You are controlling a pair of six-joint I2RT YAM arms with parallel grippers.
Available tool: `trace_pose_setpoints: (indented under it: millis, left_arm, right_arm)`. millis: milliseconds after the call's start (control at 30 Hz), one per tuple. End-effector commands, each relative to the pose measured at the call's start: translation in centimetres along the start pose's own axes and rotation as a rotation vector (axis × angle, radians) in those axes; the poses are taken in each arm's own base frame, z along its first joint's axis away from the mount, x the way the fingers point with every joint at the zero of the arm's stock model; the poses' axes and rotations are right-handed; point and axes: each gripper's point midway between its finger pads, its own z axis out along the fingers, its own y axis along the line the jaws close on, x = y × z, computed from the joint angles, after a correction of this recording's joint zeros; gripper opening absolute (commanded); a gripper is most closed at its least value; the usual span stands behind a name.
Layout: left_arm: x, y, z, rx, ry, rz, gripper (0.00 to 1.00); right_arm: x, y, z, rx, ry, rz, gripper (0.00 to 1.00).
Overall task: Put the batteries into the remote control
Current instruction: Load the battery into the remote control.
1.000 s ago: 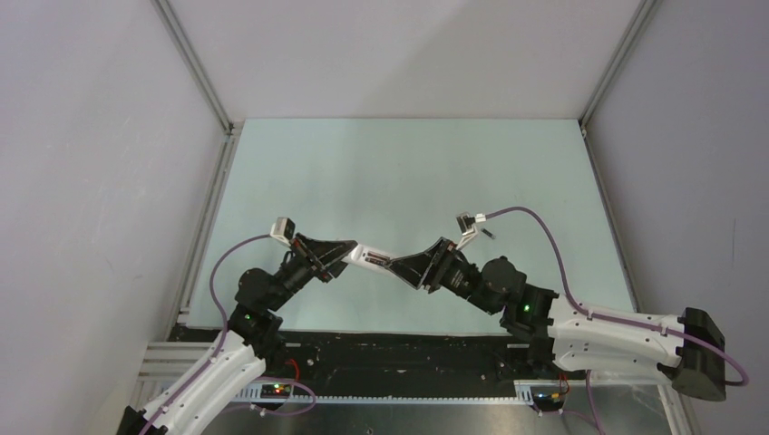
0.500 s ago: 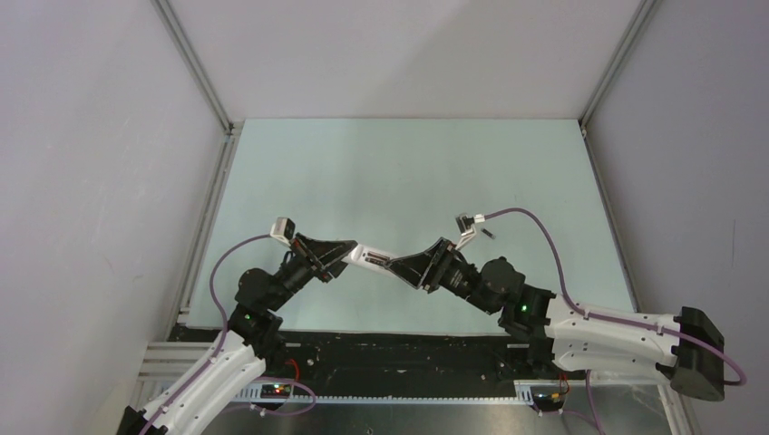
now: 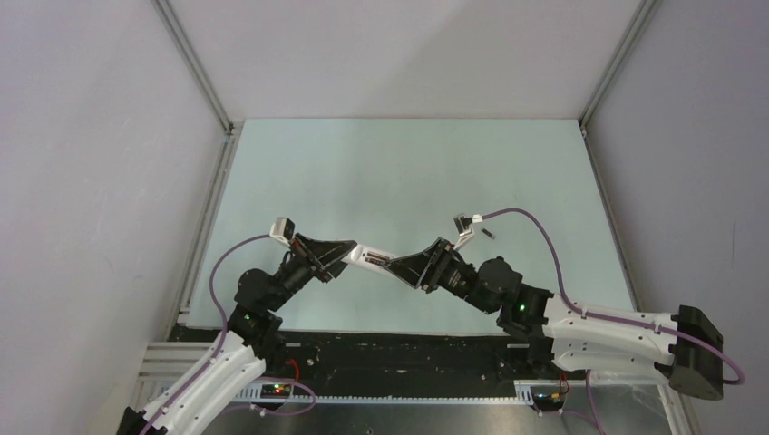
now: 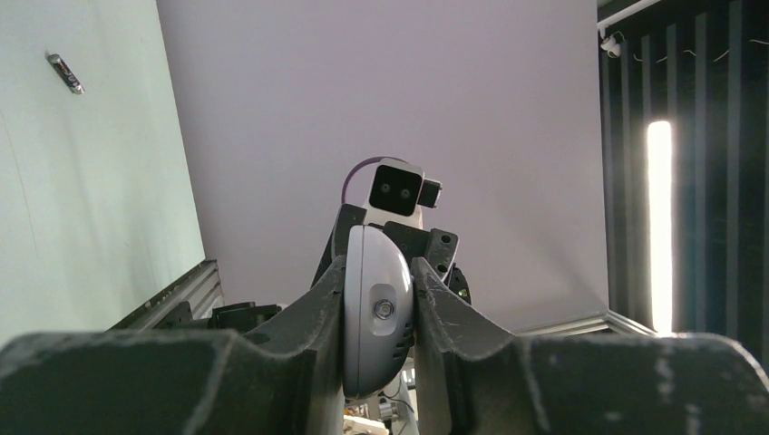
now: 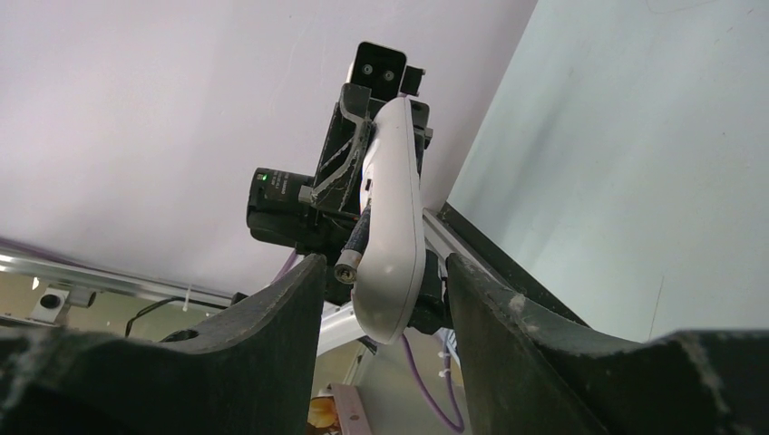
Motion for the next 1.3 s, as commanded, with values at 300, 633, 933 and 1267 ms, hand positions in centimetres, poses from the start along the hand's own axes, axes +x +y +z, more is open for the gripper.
trace_pose_setpoints:
  millis: [300,633,933,1267]
  left_arm:
    - [0.26,-2.39,-0.13,0.075,0.005,0.008,0.00]
    - [0.32,-2.46,-0.17,0.077,0.008,0.010,0.00]
    - [0.42,-2.72,-0.19,0.083,0.012,0.013,0.00]
    - [0.50,-3.09,-0.20,0.092,0.015,0.022,0.00]
  right_arm:
    - [-0.36,0.61,0.41,-0.029,-0.019,0.017,0.56]
    - [-0.24,0.65,0.71,-0.036,-0.018,0.023,0.56]
    - [-0.13,0.43,0.81,-0.028,-0.016,0.028,0.56]
    - [0.12,-0.01,1.01,-0.014,-0.010,0.033,0.52]
